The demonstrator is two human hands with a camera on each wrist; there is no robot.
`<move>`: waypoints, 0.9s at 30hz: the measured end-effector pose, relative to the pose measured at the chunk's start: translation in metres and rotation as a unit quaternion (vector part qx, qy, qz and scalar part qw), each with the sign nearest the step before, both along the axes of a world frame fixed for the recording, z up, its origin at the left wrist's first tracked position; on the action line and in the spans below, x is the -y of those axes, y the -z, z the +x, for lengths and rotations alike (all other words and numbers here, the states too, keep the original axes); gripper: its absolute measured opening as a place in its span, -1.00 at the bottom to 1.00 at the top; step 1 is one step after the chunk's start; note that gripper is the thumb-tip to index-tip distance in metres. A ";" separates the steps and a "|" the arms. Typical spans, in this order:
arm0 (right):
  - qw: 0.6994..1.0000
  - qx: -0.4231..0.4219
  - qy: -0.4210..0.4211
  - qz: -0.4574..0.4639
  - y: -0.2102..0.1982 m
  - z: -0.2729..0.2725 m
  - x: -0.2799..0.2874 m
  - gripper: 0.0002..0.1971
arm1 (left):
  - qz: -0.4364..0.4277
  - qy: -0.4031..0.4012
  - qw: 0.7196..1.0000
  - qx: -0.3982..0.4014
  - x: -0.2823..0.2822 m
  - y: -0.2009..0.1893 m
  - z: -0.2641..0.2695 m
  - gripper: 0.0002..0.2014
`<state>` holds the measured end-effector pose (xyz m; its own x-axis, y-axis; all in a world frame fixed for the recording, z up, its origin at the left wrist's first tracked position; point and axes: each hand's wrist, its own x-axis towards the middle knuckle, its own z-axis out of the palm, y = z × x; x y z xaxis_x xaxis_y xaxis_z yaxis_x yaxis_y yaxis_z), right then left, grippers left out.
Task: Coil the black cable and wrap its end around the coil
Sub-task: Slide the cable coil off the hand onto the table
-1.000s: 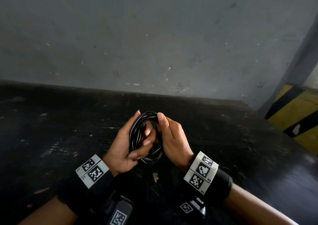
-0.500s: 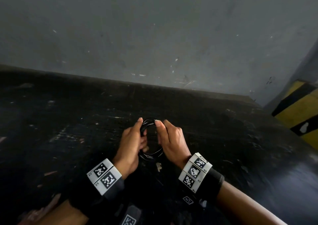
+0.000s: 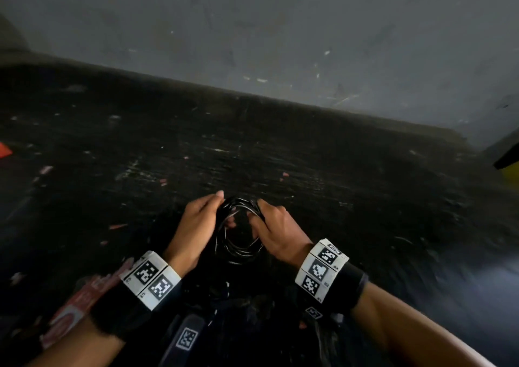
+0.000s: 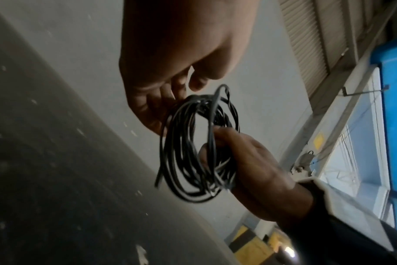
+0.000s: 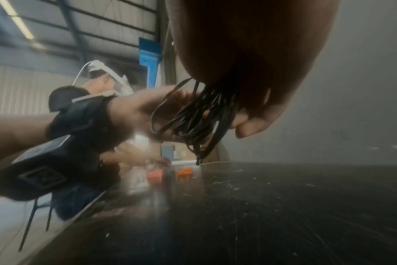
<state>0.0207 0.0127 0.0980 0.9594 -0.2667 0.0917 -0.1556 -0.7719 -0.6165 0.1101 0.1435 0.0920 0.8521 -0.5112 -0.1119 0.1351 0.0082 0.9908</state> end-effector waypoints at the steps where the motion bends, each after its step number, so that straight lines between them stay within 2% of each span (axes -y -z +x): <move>1: 0.999 -0.025 -0.019 -0.022 0.002 0.004 -0.004 -0.74 | 0.044 -0.002 0.998 0.047 -0.005 0.002 0.004 -0.59; 3: 0.993 -0.065 -0.057 -0.074 0.006 0.011 -0.012 -0.75 | 0.134 0.001 0.976 0.172 -0.012 0.005 0.008 -0.52; 5: 0.985 -0.089 -0.080 -0.126 0.008 0.015 -0.022 -0.73 | 0.185 0.008 0.950 0.252 -0.016 0.008 0.005 -0.50; 10: 0.978 -0.132 -0.082 -0.141 0.022 0.022 -0.038 -0.64 | 0.252 0.024 0.928 0.275 -0.030 0.031 -0.003 -0.52; 13: 0.978 -0.143 -0.076 -0.128 0.028 0.022 -0.043 -0.62 | 0.274 0.018 0.904 0.328 -0.033 0.038 -0.011 -0.60; 15: 0.984 -0.136 -0.074 -0.091 0.030 0.022 -0.045 -0.63 | 0.265 0.003 0.909 0.322 -0.030 0.041 -0.015 -0.64; 17: 0.986 -0.134 -0.086 -0.049 0.033 0.021 -0.045 -0.67 | 0.239 -0.010 0.935 0.261 -0.030 0.044 -0.015 -0.66; 19: 0.987 -0.129 -0.093 -0.006 0.035 0.020 -0.044 -0.74 | 0.231 -0.015 0.947 0.224 -0.032 0.047 -0.015 -0.62; 24: 0.982 -0.134 -0.075 0.113 0.034 0.013 -0.042 -0.86 | 0.212 -0.013 0.944 0.253 -0.037 0.050 -0.014 -0.57; 27: 0.984 -0.124 -0.070 0.111 0.036 0.011 -0.043 -0.83 | 0.193 -0.020 0.947 0.257 -0.035 0.050 -0.012 -0.55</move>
